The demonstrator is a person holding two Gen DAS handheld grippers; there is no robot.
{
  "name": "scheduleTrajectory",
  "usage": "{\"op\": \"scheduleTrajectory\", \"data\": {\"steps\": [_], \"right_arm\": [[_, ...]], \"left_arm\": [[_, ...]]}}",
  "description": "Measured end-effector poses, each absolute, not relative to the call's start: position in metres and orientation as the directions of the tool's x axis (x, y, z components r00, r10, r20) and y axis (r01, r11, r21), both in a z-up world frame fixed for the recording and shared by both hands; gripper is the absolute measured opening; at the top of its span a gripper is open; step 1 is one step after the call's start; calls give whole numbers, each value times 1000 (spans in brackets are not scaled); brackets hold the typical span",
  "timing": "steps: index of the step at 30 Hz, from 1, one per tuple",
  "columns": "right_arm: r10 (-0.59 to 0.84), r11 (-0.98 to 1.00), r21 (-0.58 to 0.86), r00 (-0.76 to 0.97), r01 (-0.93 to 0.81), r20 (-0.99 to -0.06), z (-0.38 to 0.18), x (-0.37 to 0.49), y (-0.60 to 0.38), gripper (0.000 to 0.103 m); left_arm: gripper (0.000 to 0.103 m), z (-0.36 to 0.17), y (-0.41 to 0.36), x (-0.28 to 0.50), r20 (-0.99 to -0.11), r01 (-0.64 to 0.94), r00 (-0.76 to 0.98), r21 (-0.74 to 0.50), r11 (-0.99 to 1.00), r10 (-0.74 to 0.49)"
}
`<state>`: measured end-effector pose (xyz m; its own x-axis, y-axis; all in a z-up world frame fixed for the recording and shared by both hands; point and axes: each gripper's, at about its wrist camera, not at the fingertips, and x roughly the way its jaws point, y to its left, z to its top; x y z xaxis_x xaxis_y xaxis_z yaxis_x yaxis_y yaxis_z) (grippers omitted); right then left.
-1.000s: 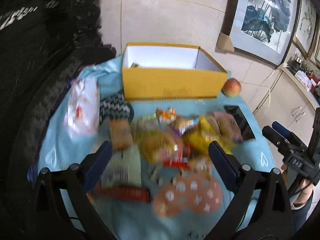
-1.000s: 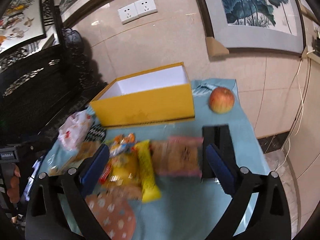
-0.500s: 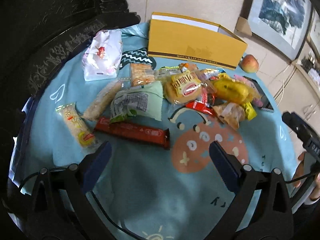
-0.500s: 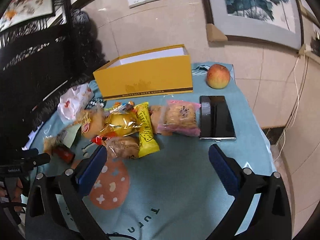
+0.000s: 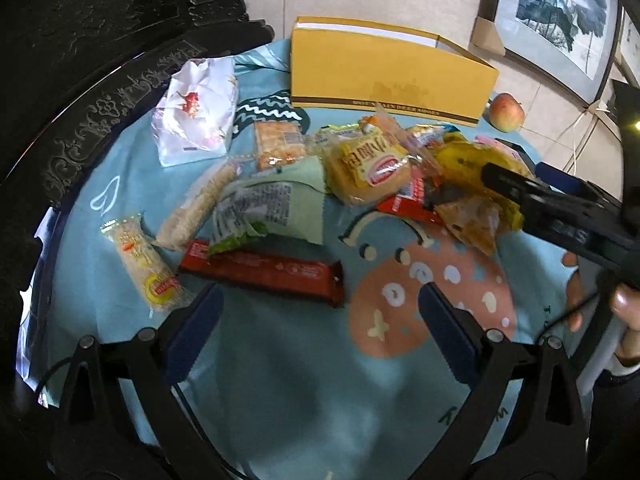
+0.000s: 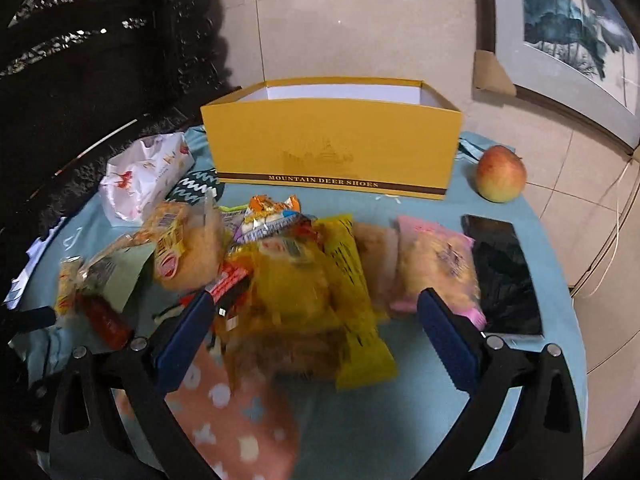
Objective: Organize snacks
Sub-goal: 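Grasp the clear bread bag with red-yellow label using the left gripper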
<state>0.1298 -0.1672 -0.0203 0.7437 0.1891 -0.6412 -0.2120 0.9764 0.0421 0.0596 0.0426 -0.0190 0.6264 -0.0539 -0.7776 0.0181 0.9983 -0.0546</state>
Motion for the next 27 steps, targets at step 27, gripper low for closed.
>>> {"op": "scheduleTrajectory", "data": {"steps": [27], "right_arm": [[534, 823, 514, 635, -241, -558, -24, 115, -256, 41]], "left_arm": [[88, -19, -29, 155, -737, 273, 676, 250, 929, 0]]}}
